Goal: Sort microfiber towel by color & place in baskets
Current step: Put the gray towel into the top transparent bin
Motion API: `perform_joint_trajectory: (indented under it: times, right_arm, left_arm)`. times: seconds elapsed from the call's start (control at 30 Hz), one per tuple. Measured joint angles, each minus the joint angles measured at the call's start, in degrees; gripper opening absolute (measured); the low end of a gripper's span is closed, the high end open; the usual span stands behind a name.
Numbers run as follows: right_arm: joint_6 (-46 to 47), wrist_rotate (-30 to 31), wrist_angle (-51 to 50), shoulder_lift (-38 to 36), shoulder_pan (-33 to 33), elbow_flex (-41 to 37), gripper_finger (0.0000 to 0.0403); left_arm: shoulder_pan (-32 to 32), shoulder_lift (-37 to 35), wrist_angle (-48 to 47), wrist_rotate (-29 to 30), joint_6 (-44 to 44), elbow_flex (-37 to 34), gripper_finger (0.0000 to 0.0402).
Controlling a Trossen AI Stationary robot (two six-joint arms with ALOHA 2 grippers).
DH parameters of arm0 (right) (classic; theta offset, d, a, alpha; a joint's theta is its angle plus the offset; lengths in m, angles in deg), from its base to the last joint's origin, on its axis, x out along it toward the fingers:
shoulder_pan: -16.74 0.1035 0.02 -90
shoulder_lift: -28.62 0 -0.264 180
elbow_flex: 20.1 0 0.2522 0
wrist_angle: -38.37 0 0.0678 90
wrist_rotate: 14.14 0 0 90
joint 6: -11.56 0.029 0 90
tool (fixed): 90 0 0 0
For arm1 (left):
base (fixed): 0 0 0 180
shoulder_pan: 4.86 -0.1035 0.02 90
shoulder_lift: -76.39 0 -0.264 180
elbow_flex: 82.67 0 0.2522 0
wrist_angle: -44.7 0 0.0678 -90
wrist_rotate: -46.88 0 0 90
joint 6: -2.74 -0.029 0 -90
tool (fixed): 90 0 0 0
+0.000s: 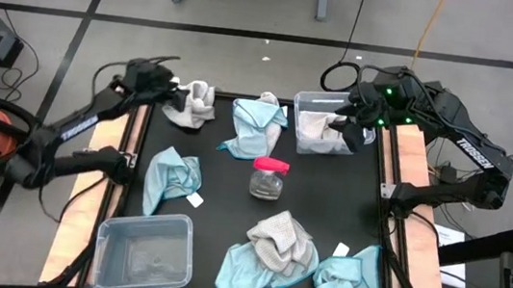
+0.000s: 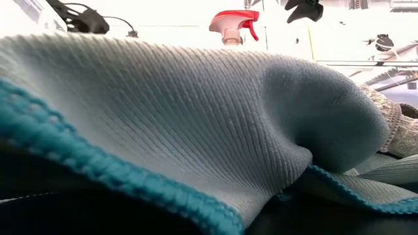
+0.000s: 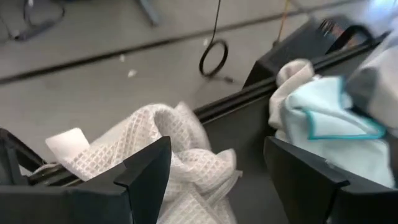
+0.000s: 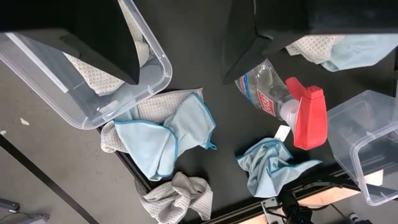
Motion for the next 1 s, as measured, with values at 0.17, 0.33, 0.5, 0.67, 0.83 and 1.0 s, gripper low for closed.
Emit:
perform_joint_trajectory:
  times: [0.17,0.33,0.5,0.67,0.83,1.0]
  right_arm:
    - [0.0,0.0,0.0,0.0,0.0,0.0,0.0217]
    - [-0.32,0.02,0.0,0.0,0.0,0.0,0.0217]
    - [-1.01,0.04,-0.02,0.0,0.0,0.0,0.0217]
    - [-1.08,0.02,-0.09,0.0,0.0,0.0,0.0217]
    - [-1.56,0.02,-0.11,0.0,0.0,0.0,0.0217]
    - [-2.21,0.0,-0.11,0.0,0.0,0.0,0.0217]
  left_arm:
    - [0.67,10.98,-6.32,2.98,-3.69,5.52,0.0262]
    - [1.98,19.7,-10.41,5.63,-5.35,9.66,0.0262]
    - [3.06,25.46,-13.02,7.36,-2.6,13.33,0.0262]
    - [4.96,27.85,-16.59,9.99,-0.98,14.94,0.0262]
    - [5.32,28.06,-16.63,11.81,-0.83,14.94,0.0262]
    - [5.34,28.08,-18.33,12.15,-0.78,14.94,0.0262]
